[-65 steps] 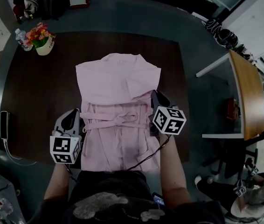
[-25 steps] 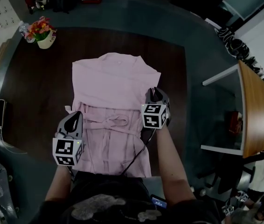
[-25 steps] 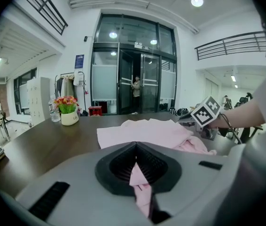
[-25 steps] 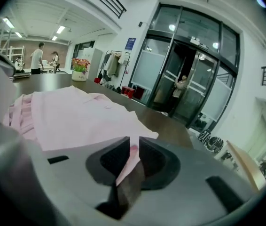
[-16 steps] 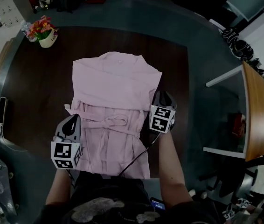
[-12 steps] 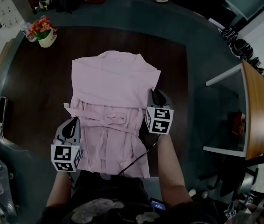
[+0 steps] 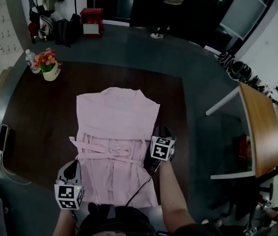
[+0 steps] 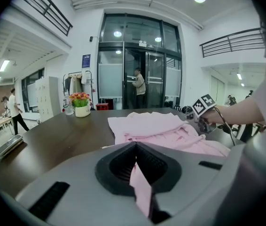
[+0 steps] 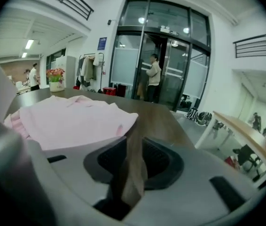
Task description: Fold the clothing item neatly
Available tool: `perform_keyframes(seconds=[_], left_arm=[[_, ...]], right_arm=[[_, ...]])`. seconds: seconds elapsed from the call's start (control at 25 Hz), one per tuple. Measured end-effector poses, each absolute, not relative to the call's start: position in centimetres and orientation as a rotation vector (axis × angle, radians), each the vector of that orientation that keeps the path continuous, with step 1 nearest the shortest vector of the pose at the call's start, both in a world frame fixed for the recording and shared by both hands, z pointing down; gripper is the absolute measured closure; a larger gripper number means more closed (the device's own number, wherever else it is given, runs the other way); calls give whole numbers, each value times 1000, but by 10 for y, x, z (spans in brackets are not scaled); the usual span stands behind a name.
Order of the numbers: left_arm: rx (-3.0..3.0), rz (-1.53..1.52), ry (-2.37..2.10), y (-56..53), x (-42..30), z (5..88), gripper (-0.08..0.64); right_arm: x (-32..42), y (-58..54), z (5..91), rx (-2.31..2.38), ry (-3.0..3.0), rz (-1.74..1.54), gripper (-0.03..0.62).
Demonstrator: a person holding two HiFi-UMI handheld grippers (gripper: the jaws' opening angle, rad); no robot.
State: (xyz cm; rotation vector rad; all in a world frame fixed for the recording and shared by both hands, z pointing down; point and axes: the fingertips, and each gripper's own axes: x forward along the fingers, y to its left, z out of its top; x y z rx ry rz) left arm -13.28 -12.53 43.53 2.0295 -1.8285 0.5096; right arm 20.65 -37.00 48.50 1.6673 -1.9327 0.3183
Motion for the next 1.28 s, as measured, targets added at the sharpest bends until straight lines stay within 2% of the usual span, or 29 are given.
perform_keyframes(seconds=[0.12, 0.32, 0.44, 0.52, 0.88, 0.96, 1.04, 1.12, 1.2, 1.28], left_arm=[[2062, 463, -1836, -107, -143, 432, 551], [2161, 411, -1778, -50, -150, 428, 551], [2254, 429, -1692, -4, -144, 433, 551], [2295, 449, -1629, 25, -144, 445, 551], [2361, 485, -1410, 108, -143, 512, 550], [2374, 493, -1402, 112, -142, 527, 549], [2393, 526, -1382, 115, -140, 546, 547], [2397, 526, -1364, 118, -135, 568, 479], [2390, 478, -1384, 119, -130, 587, 350], [2396, 447, -1423, 114, -127, 608, 277]], right_arm=[[223, -335, 462, 1777, -2003, 376, 503], [211, -224, 425, 1875, -2268, 550, 506], [203, -143, 413, 1935, -2298, 490, 560], [199, -93, 415, 1977, -2287, 468, 574], [222, 59, 508, 2031, -2089, 644, 589], [227, 72, 538, 1989, -2058, 693, 573], [233, 81, 568, 1935, -2035, 705, 518], [242, 85, 599, 1881, -2033, 702, 493], [250, 88, 633, 1797, -2045, 709, 438], [256, 87, 666, 1687, -2050, 680, 392]])
